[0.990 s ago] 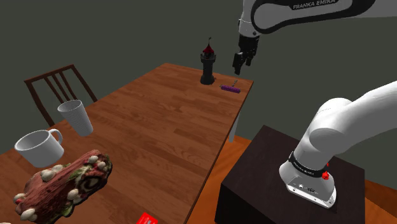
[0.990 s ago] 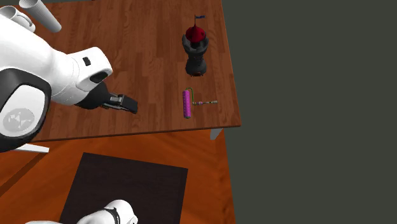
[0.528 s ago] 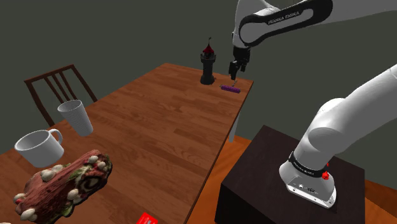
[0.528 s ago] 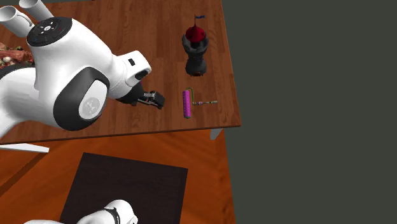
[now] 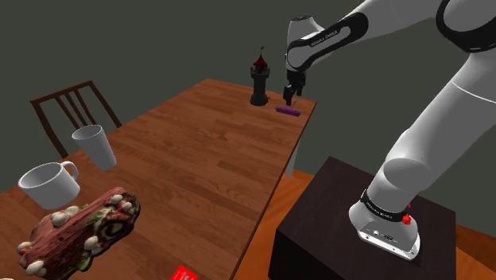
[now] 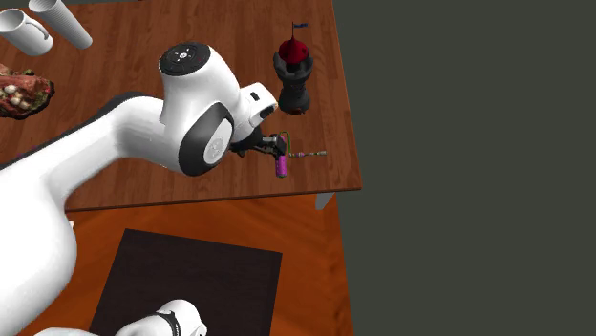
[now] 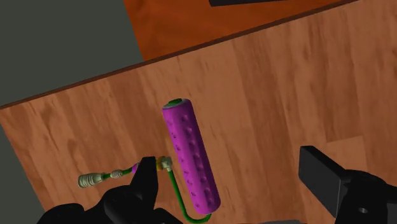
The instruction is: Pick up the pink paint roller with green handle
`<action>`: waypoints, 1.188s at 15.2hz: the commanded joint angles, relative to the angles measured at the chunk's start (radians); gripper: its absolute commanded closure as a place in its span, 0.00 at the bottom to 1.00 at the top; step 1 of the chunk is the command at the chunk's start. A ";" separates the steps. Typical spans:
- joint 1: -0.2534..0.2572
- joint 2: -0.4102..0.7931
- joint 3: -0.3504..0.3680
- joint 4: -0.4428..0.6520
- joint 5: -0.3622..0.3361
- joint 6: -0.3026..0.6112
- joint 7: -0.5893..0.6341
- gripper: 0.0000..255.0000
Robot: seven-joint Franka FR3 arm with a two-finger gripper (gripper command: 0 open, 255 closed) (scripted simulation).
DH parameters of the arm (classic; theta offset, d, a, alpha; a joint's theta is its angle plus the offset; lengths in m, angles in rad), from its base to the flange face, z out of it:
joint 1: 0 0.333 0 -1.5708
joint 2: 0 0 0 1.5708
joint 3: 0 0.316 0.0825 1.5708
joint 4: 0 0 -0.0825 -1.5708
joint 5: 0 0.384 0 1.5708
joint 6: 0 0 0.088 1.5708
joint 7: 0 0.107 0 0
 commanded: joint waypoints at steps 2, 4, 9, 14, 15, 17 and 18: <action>-0.012 0.117 -0.023 0.055 0.017 0.053 -0.047 0.00; -0.023 0.192 -0.034 0.097 0.032 0.080 -0.081 0.00; -0.027 0.226 -0.035 0.077 0.035 0.133 -0.078 0.00; -0.029 0.256 -0.035 0.061 0.038 0.178 -0.075 0.00; -0.029 0.256 -0.035 0.060 0.038 0.179 -0.075 1.00; -0.029 0.257 -0.035 0.060 0.038 0.179 -0.075 1.00; -0.029 0.257 -0.035 0.060 0.038 0.179 -0.075 1.00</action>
